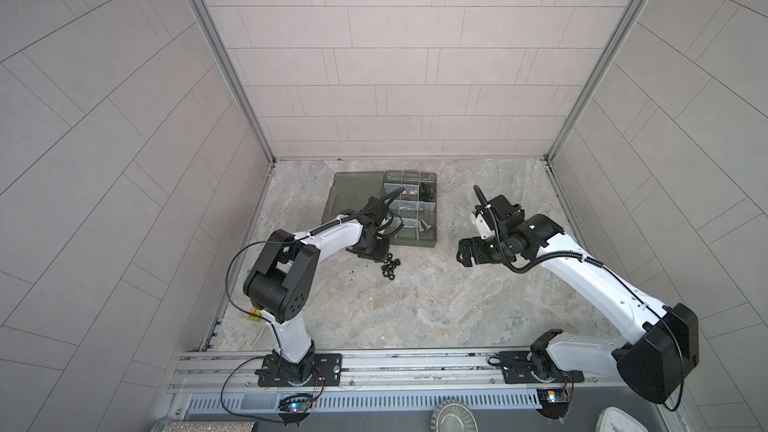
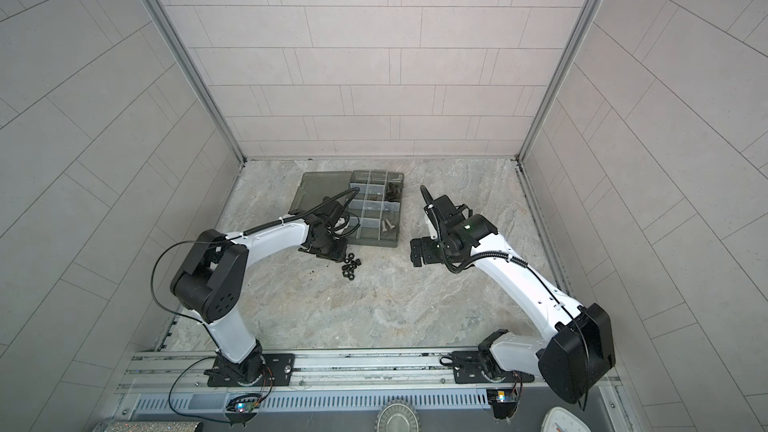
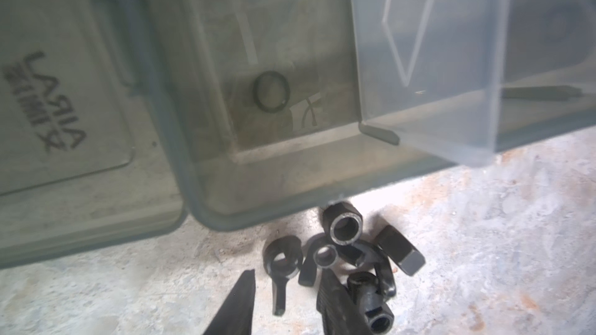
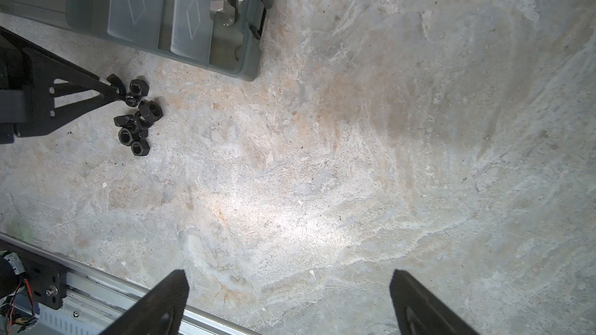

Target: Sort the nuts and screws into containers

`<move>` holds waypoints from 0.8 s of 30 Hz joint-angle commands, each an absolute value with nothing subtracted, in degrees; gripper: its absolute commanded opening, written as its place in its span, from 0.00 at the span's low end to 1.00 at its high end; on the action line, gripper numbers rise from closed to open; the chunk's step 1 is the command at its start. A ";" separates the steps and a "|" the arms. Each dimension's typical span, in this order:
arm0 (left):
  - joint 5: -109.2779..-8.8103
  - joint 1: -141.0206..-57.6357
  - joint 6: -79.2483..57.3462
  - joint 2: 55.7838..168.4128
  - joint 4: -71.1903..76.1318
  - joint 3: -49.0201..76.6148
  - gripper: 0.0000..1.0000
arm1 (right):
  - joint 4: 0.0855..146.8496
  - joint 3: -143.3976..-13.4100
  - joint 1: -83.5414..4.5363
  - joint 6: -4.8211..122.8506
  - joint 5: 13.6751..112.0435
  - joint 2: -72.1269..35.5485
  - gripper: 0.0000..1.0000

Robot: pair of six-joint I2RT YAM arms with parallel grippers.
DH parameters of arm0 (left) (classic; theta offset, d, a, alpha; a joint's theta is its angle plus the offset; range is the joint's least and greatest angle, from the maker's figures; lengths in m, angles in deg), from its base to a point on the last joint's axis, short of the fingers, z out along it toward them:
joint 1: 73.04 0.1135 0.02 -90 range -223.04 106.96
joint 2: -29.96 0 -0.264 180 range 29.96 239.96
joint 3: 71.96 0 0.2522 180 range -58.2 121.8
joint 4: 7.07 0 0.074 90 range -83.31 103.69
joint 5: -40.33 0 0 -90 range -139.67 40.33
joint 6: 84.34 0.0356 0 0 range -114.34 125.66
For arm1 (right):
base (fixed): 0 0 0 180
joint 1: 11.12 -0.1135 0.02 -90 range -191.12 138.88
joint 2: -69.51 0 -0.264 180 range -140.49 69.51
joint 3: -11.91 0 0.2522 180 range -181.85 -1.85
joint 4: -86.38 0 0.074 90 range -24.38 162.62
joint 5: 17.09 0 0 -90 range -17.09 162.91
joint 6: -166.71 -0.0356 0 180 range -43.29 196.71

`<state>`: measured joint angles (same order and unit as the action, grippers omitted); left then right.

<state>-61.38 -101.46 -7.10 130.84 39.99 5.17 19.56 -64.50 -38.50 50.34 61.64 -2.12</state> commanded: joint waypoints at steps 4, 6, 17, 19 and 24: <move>-60.37 -101.43 -6.04 130.26 40.62 5.68 0.33 | 18.98 -64.66 -38.89 50.38 62.97 -1.92 0.99; -60.44 -101.43 -6.12 130.66 40.31 5.93 0.33 | 18.93 -64.75 -38.88 50.52 62.95 -1.98 0.99; -60.34 -101.34 -5.53 133.36 40.16 7.68 0.32 | 18.36 -64.69 -38.89 50.25 63.58 -1.48 0.99; -60.52 -101.35 -5.44 133.84 40.12 7.69 0.32 | 18.28 -64.64 -38.89 50.23 63.65 -1.46 0.99; -60.52 -101.34 -5.33 133.81 40.02 6.58 0.29 | 18.07 -64.49 -38.89 49.71 63.77 -1.31 0.99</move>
<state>-60.96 -101.46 -6.20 133.46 39.55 6.40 19.43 -64.50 -38.50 50.30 62.56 -2.12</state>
